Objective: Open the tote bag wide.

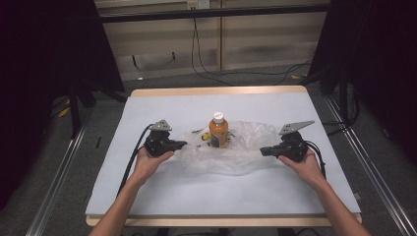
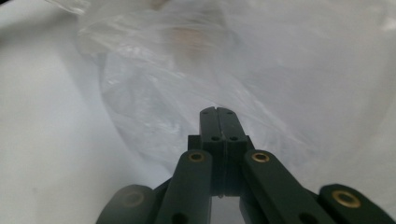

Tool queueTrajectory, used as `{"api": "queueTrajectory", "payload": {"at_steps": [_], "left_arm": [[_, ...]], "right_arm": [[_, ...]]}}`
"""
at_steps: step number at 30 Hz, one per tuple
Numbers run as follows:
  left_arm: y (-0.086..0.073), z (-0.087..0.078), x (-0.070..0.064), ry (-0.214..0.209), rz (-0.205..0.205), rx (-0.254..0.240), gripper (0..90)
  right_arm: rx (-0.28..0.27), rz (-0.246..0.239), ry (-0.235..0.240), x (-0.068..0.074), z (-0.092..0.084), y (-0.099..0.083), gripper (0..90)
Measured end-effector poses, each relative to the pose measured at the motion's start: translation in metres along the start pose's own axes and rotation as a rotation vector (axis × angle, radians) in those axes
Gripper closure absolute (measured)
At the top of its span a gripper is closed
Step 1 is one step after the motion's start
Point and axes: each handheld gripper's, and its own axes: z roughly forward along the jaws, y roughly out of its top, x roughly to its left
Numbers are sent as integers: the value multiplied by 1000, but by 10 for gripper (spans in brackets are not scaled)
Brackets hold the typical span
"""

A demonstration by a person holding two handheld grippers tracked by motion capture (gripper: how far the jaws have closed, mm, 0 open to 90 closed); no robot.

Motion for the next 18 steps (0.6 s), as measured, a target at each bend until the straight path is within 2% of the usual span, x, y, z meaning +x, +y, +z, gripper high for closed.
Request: {"api": "queueTrajectory", "payload": {"at_steps": [3, 5, 8, 9, 11, 12, 13, 14, 15, 16, 18], "left_arm": [[2, -5, -2, 4, 5, -20, 900], [4, -12, -4, 9, 8, -37, 900], [9, -15, -7, 26, 23, -40, 900], [16, -17, -13, 27, 47, -40, 900], [20, -17, -17, 29, 60, -35, 900], [24, -16, -22, 37, 81, -36, 900], [29, -15, -26, 35, 94, -21, 900], [37, -11, -34, 15, 128, -13, 900], [37, -11, -34, 15, 128, -13, 900], [44, -4, -41, 1, 141, -3, 900], [48, 4, -46, -21, 151, 1, 900]], "right_arm": [[-8, -11, -8, 5, -5, 0, 900], [-29, -21, -9, 12, -14, 0, 900], [-58, -25, -10, 15, -23, 3, 900], [-60, -29, -15, 16, -25, 4, 900], [-67, -29, -12, 17, -27, 6, 900], [-71, -33, -11, 18, -28, 10, 900], [-71, -33, -11, 18, -28, 10, 900], [-74, -41, -10, 19, -27, 15, 900], [-74, -41, -10, 19, -27, 15, 900], [-79, -50, -3, 19, -25, 21, 900], [-88, -56, 3, 21, -22, 28, 900]]}}
